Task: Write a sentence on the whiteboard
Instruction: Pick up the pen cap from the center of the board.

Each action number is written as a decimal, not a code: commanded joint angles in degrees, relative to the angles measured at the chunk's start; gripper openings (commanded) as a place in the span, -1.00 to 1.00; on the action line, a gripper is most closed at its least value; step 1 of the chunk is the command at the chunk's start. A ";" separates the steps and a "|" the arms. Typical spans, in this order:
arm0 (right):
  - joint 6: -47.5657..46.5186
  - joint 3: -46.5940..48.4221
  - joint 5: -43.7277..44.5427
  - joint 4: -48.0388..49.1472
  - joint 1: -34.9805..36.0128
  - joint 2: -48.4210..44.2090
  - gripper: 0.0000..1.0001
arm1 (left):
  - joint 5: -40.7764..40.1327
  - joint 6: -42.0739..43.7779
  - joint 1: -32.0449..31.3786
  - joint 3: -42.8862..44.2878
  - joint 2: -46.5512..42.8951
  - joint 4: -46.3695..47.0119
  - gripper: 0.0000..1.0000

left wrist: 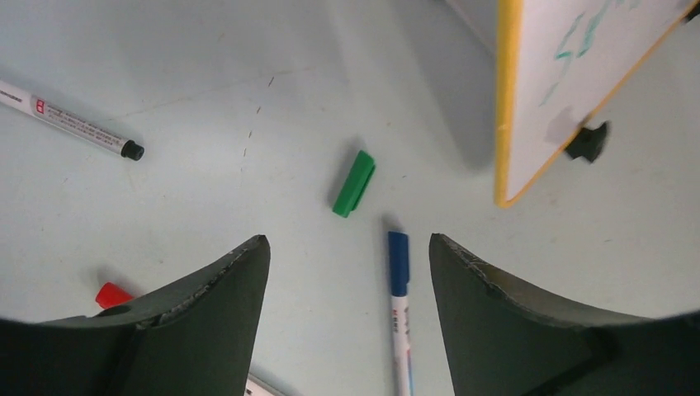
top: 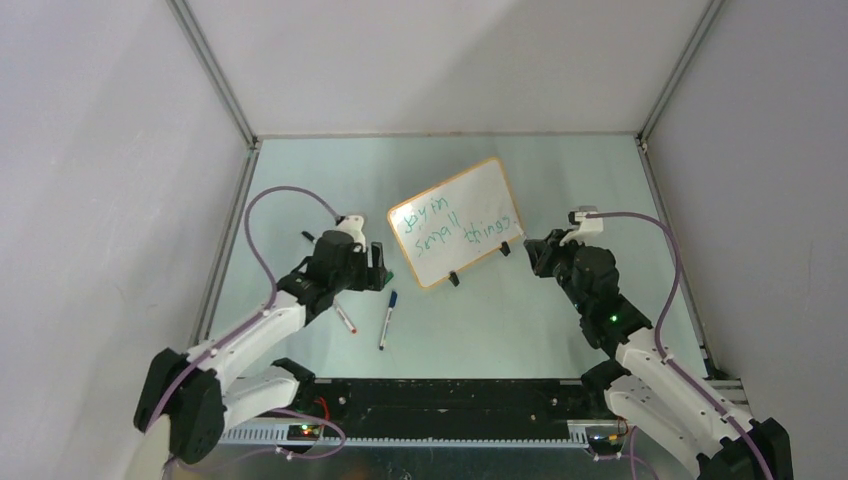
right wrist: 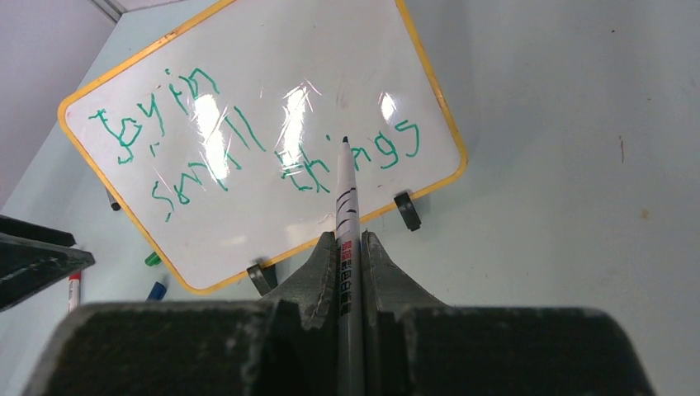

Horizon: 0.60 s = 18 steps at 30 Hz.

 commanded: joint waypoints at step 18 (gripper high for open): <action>-0.74 -0.03 -0.40 3.09 -0.35 0.97 -1.00 | 0.85 9.52 -1.69 7.19 22.08 8.56 0.23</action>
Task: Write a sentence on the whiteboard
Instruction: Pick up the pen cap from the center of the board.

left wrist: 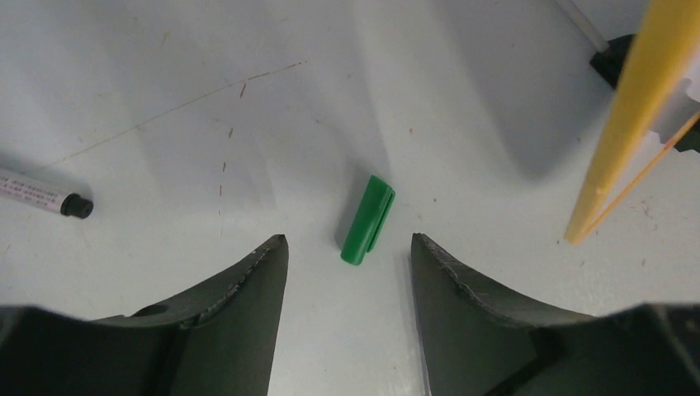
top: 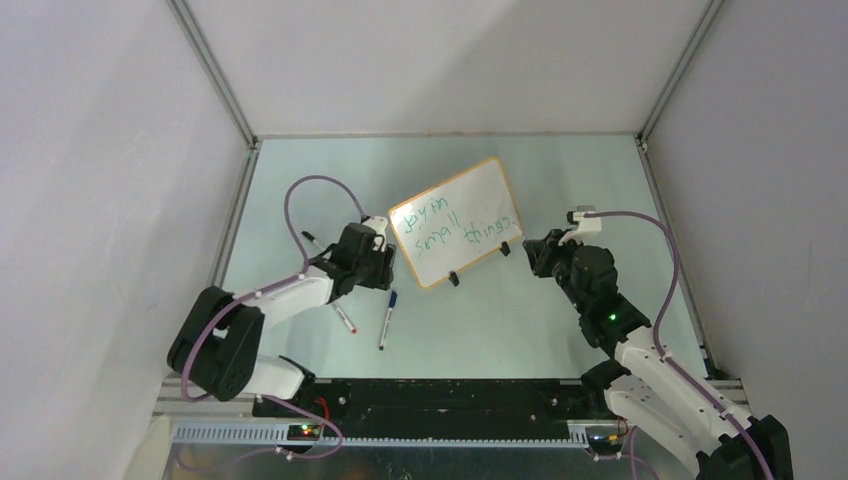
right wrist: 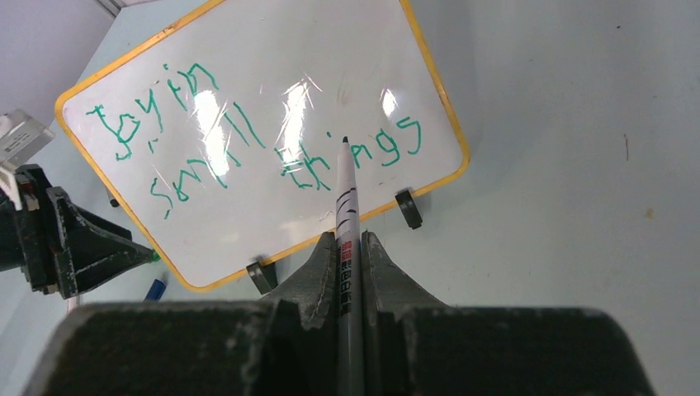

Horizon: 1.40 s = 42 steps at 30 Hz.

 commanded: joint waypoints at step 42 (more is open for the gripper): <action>-1.80 4.26 9.03 9.39 31.38 -0.05 -1.00 | -12.62 -58.24 -2.57 -7.76 -39.10 -0.07 -1.00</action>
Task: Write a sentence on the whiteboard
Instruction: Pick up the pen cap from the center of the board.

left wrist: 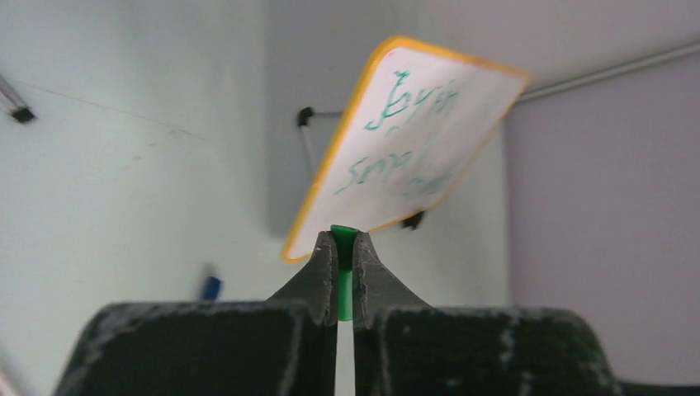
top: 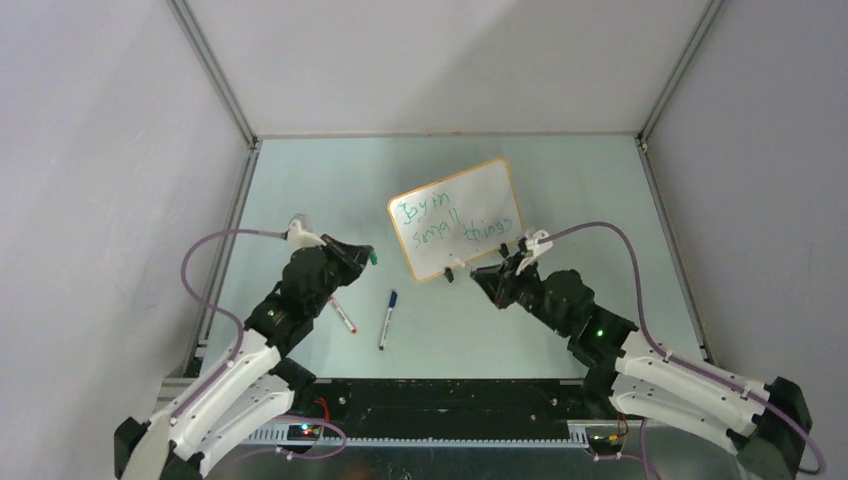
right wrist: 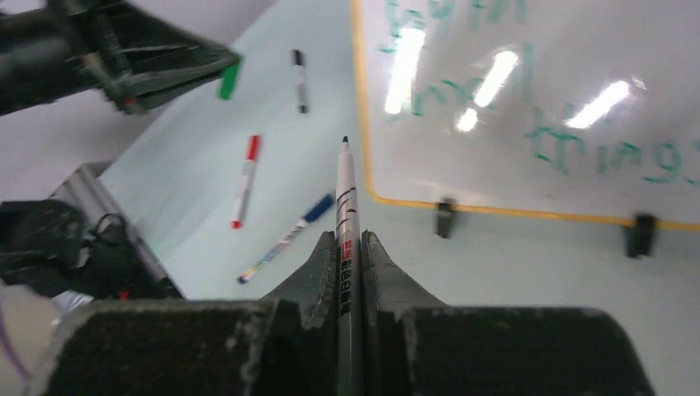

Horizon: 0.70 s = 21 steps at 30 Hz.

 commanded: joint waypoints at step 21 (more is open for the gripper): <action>-8.49 15.47 30.37 22.44 31.00 24.60 -1.00 | -1.30 -46.26 -0.32 -13.83 -17.61 11.56 -1.00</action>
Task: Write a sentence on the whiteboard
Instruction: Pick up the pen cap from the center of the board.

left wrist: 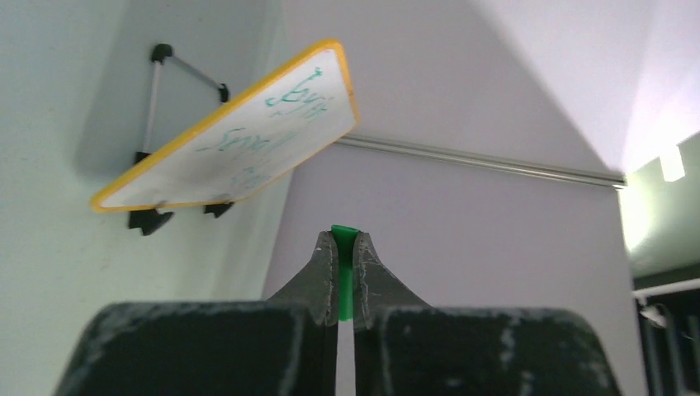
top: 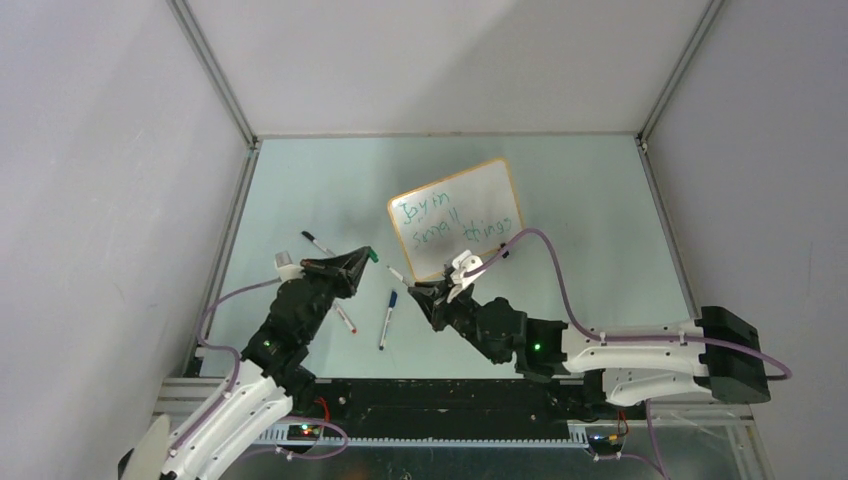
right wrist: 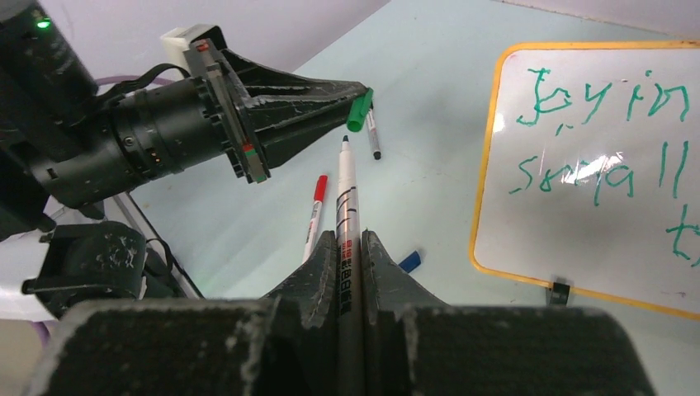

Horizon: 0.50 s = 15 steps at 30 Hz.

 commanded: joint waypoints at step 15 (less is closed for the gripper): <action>-0.12 7.31 2.91 1.46 0.92 4.86 -1.00 | -2.93 -4.47 -0.35 -0.81 -4.34 0.66 -1.00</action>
